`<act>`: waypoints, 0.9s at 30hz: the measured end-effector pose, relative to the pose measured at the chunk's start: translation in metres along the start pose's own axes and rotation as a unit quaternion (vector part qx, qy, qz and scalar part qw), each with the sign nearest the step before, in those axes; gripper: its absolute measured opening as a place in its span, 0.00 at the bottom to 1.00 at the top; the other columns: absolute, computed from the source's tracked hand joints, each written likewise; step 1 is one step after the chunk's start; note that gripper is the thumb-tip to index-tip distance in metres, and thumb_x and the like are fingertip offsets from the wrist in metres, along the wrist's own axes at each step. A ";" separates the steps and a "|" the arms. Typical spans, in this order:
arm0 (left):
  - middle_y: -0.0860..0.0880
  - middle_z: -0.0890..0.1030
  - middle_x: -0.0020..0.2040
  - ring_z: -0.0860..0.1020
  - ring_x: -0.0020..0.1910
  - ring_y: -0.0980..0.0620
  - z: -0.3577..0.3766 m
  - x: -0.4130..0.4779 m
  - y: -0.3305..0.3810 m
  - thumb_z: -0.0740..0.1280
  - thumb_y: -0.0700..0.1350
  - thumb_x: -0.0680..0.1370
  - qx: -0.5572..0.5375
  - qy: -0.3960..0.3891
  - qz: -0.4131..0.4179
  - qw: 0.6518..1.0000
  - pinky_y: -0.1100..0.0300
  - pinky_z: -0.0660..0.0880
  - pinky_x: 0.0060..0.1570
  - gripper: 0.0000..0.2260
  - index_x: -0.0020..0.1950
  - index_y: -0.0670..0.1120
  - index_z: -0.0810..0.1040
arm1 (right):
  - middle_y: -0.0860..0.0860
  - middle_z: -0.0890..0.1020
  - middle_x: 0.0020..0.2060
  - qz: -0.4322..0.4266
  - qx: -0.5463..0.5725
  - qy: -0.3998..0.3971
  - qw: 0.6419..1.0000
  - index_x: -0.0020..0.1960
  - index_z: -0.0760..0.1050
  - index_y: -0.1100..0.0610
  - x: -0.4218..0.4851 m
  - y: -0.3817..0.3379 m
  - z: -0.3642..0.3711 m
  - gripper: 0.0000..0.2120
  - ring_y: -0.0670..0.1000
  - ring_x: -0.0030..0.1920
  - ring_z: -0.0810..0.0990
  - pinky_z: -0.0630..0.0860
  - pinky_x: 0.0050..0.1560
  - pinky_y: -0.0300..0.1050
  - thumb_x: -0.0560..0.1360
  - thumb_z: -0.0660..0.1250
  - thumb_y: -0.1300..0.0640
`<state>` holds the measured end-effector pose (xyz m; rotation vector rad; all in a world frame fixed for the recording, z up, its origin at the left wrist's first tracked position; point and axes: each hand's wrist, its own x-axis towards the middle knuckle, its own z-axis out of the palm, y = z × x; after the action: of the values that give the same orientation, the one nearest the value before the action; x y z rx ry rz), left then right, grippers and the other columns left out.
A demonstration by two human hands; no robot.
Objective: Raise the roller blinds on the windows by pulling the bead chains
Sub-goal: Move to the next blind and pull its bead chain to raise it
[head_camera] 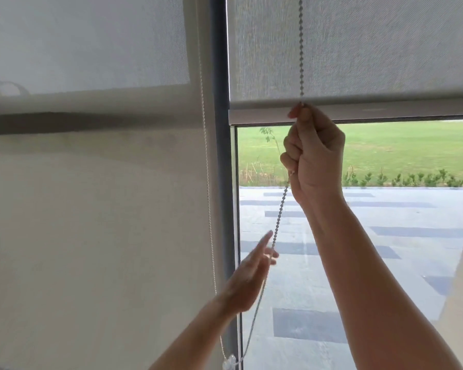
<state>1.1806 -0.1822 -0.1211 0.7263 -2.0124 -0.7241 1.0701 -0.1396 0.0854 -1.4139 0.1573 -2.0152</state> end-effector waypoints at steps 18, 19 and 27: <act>0.56 0.66 0.25 0.60 0.20 0.59 -0.087 0.115 0.144 0.55 0.39 0.84 -0.168 0.295 0.163 0.926 0.64 0.57 0.20 0.15 0.40 0.48 0.75 | 0.48 0.66 0.24 0.116 -0.318 0.022 0.941 0.36 0.78 0.46 -0.156 0.121 -0.070 0.11 0.47 0.26 0.61 0.58 0.28 0.41 0.75 0.61 0.53; 0.56 0.66 0.25 0.61 0.22 0.59 -0.080 0.110 0.134 0.55 0.38 0.83 -0.147 0.312 0.169 0.923 0.63 0.57 0.21 0.15 0.40 0.49 0.74 | 0.47 0.68 0.23 0.145 -0.331 -0.006 0.932 0.36 0.78 0.45 -0.155 0.125 -0.076 0.13 0.45 0.26 0.63 0.60 0.29 0.40 0.76 0.61 0.56; 0.57 0.71 0.31 0.69 0.29 0.61 -0.034 0.065 0.079 0.55 0.33 0.79 -0.023 0.357 0.156 0.921 0.68 0.66 0.32 0.13 0.38 0.44 0.72 | 0.51 0.84 0.46 0.194 -0.284 -0.070 0.937 0.51 0.81 0.53 -0.030 0.070 -0.073 0.11 0.50 0.47 0.82 0.77 0.50 0.48 0.78 0.60 0.58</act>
<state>1.1620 -0.1844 -0.0149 0.5186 -1.3804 -0.2536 1.0433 -0.1961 -0.0003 -1.6965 0.9427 -1.5925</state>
